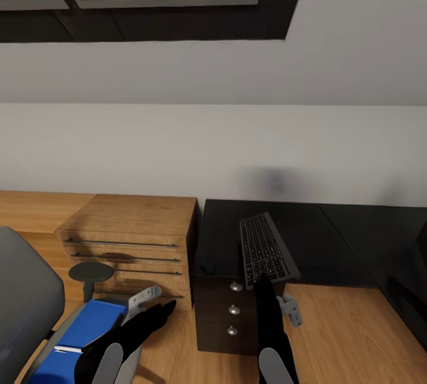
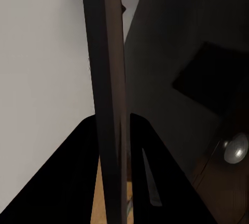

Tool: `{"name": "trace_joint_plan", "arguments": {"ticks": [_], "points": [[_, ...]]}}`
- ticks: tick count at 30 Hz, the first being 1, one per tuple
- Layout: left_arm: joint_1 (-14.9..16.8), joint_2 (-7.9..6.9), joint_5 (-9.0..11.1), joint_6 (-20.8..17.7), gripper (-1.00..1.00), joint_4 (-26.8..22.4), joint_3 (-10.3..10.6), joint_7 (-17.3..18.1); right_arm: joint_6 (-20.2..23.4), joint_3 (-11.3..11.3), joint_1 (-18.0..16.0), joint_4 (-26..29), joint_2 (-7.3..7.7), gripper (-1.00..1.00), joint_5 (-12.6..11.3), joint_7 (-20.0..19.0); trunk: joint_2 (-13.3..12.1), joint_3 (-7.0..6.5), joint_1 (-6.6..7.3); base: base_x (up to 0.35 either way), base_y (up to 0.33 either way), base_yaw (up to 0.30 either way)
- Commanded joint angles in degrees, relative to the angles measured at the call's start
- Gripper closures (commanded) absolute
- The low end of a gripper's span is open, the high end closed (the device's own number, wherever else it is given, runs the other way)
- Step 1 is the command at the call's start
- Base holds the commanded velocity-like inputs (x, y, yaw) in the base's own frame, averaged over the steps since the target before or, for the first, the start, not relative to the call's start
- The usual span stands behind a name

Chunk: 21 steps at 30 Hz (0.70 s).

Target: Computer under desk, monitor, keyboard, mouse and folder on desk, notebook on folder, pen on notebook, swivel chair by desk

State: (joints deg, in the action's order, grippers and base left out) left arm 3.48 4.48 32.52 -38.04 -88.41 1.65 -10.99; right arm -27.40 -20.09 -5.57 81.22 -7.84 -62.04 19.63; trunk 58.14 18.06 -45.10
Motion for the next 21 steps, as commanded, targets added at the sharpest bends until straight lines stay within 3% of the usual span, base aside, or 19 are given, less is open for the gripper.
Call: {"name": "trace_joint_plan", "arguments": {"ticks": [1,21], "points": [[0.0,0.01,0.6,-0.2,-1.00,-0.1,0.0,-0.5,-0.3,-0.1,-0.1,0.0,0.02,1.00,-0.2,0.0,0.5,0.26,-0.23,0.000,0.000,0.000],[0.0,0.01,0.6,-0.2,-1.00,-0.1,0.0,-0.5,-0.1,0.6,-0.1,0.3,0.37,1.00,-0.3,-0.2,7.7,3.49,-4.19,0.000,0.000,0.000]]}}
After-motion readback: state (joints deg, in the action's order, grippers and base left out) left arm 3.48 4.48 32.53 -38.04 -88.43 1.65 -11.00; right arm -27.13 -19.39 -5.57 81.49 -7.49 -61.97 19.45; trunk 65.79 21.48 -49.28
